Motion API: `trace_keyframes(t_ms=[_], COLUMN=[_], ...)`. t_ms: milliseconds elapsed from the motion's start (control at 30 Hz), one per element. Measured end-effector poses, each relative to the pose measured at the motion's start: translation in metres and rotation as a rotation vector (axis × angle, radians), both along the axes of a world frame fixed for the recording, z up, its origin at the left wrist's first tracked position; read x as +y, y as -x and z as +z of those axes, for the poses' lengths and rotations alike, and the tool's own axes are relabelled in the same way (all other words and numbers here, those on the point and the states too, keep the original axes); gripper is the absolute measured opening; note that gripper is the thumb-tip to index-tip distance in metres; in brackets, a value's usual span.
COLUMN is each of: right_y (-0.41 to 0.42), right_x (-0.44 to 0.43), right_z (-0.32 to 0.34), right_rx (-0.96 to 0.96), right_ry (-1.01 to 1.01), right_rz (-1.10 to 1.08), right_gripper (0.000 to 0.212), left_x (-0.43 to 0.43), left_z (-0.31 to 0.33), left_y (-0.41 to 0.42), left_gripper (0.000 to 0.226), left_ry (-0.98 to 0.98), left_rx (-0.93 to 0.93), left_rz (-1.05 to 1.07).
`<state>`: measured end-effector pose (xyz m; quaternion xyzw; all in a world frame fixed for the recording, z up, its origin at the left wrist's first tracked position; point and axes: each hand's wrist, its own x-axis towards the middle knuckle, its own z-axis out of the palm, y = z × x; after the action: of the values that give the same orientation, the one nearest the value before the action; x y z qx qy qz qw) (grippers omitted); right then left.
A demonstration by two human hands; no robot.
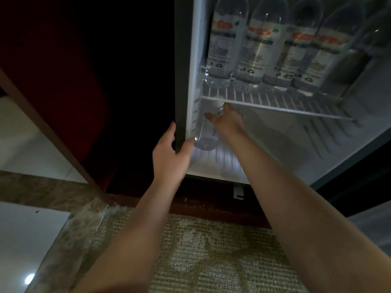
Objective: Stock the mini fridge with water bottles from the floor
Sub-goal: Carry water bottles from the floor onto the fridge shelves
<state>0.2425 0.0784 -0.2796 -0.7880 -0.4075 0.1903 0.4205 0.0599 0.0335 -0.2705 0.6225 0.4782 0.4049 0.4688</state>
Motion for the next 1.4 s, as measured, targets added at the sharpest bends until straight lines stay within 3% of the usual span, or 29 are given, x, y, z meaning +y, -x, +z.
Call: trace_keyframes(t_ms=[167,300,433,467,667,1000,1133,1267,1400], right_y=[0.007,0.014,0.023,0.024,0.022,0.002,0.001,0.006,0.011], right_x=[-0.004,-0.025,-0.023,-0.019,0.006,0.032,0.033,0.026,0.007], right_z=[-0.021,-0.072,-0.097,-0.096,-0.096,-0.084,-0.084,-0.08,-0.073], right_rx=[0.198,0.268,0.698,0.728,0.557,0.284,0.294,0.31,0.389], right_ry=[-0.09,-0.156,-0.049,-0.047,-0.081,0.081,0.093,0.033,0.025], right_rz=[-0.055,-0.26,-0.242,-0.234,-0.221,-0.158,-0.16,-0.211,-0.241], right_gripper=[0.072,0.064,0.068,0.067,0.057,0.043,0.044,0.059,0.04], left_x=[-0.005,-0.005,-0.005,-0.005,-0.001,0.0,-0.002,-0.003,-0.004], left_z=[0.002,0.002,-0.001,-0.001,0.0,-0.002,0.001,0.004,0.011], left_y=[-0.001,-0.002,-0.002,-0.001,0.002,0.003,0.004,0.004,0.008], left_gripper=[0.061,0.06,0.061,0.061,0.057,0.053,0.054,0.054,0.053], left_ry=[-0.011,-0.01,-0.007,-0.004,-0.014,-0.013,-0.01,0.0,0.054], left_rx=[-0.012,-0.015,-0.008,-0.011,-0.039,-0.043,-0.046,-0.036,-0.057], left_rz=[0.041,0.051,0.033,0.029,0.028,0.046,0.054,0.052,0.016])
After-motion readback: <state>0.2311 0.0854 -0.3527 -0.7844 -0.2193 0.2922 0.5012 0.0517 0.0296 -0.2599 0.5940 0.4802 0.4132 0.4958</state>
